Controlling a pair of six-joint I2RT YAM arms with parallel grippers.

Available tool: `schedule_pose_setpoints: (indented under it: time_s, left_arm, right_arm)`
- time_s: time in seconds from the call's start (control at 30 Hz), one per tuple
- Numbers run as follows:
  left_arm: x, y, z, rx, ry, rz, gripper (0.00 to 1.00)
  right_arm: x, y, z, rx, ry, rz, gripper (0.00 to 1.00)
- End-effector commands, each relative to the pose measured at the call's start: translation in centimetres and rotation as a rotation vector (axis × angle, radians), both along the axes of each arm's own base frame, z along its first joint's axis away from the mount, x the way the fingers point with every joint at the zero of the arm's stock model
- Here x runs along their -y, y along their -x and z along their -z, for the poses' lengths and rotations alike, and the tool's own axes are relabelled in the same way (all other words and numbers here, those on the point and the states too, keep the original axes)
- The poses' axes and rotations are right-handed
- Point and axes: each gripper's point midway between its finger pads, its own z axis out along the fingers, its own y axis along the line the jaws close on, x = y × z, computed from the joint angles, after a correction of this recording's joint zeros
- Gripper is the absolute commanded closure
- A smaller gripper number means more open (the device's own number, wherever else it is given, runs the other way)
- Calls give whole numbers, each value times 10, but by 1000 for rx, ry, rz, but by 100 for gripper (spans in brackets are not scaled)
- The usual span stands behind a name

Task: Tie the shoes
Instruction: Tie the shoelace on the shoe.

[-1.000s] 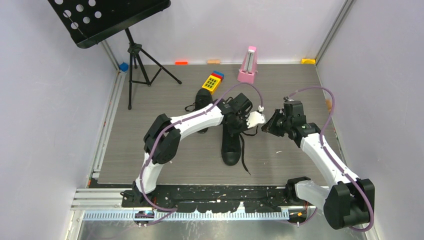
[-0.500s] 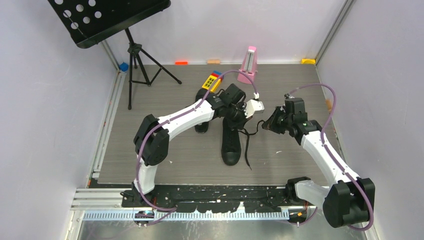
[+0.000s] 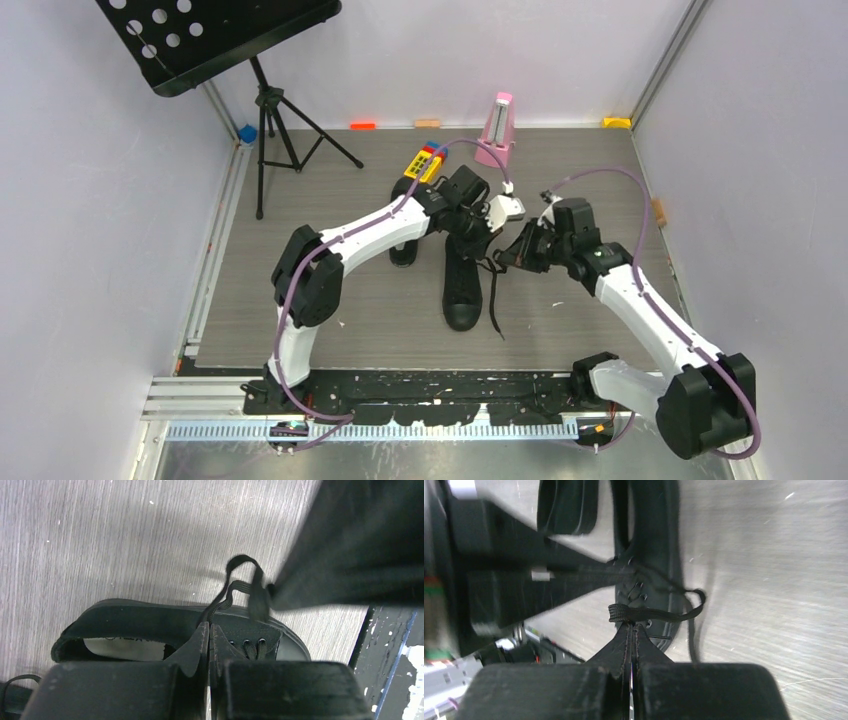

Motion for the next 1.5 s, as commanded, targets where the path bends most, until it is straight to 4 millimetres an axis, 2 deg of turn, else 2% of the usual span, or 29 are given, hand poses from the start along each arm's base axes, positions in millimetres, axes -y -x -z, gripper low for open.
schedule_pose_setpoints:
  time_s: [0.0, 0.13, 0.33, 0.53, 0.67, 0.83, 1.03, 1.2, 1.37, 1.47]
  left_arm:
    - [6, -8, -18, -41, 72, -38, 100]
    - [3, -12, -19, -74, 88, -73, 100]
    - [-4, -17, -23, -155, 129, -140, 100]
    - [-11, -21, -26, -222, 183, -208, 100]
    - [-15, -20, -25, -266, 208, -262, 100]
    - [-12, -17, -35, -321, 308, -284, 100]
    - [-12, -16, -49, -361, 413, -334, 100]
    - [-13, -19, -57, -375, 447, -355, 100]
    - [-15, -15, -49, -392, 440, -363, 100]
    - [-17, -16, -43, -385, 424, -370, 100]
  right_arm:
    - [-29, 17, 4, 9, -41, -69, 100]
    - [-44, 14, 14, -1, -60, -86, 100]
    - [-62, -16, 19, 23, -89, -80, 100]
    - [-68, -40, 30, 40, -103, -20, 100]
    - [-74, -59, 22, 116, -167, 24, 100]
    - [-85, -72, 20, 144, -244, 35, 100]
    - [-96, -72, 17, 156, -324, 5, 100]
    - [-107, -63, 19, 142, -344, -31, 100]
    - [-121, -53, 16, 117, -406, -76, 100]
    - [-124, -45, 22, 89, -408, -86, 100]
